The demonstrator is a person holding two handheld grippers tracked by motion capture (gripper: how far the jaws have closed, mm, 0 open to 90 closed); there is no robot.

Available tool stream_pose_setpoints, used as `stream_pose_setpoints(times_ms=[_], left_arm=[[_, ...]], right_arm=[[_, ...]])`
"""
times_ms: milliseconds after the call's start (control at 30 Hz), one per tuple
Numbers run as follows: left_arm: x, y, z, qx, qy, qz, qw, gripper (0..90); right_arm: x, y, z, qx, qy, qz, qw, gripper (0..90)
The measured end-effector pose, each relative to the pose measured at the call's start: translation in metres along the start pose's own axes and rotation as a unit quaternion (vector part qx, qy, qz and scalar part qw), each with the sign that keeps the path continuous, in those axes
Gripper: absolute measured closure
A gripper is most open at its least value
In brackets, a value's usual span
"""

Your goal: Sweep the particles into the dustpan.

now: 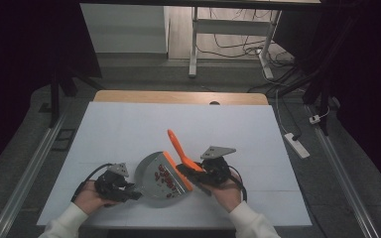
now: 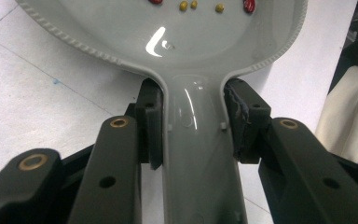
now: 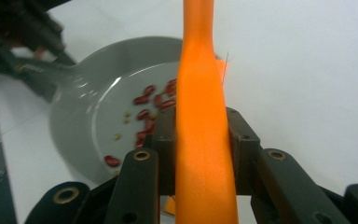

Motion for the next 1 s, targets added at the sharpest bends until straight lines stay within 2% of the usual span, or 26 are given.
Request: stream_pose_setpoints(times_ms=[200, 367, 600, 733, 1000], left_arm=[[0.0, -0.001, 0.0, 0.003, 0.011, 0.008, 0.9999, 61.1], [0.001, 0.0, 0.0, 0.001, 0.018, 0.014, 0.9997, 61.1], [0.007, 0.0, 0.002, 0.011, 0.044, 0.024, 0.9987, 61.2], [0.01, 0.0, 0.003, 0.02, 0.056, 0.031, 0.9977, 61.1], [0.014, 0.002, 0.004, 0.044, 0.074, 0.047, 0.9952, 61.1]], right_arm=[[0.008, 0.018, 0.0, -0.015, 0.01, -0.02, 0.9996, 69.5], [0.012, 0.025, 0.0, -0.023, 0.015, -0.03, 0.9992, 69.5], [0.022, 0.031, 0.002, -0.02, 0.03, -0.037, 0.9987, 69.5], [0.033, 0.034, 0.004, -0.011, 0.043, -0.037, 0.9983, 69.5], [0.048, 0.041, -0.004, 0.004, 0.048, -0.036, 0.9982, 69.5]])
Point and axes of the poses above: each handheld gripper's, and its own axes: x roughly backward along the jaws, z roughly out of its top, y roughly to its right, the point moved 5 cm from there along -x, roughly forward along the jaws, and after that the axes turned 5 degrees about -x, right-handed, at the moved point
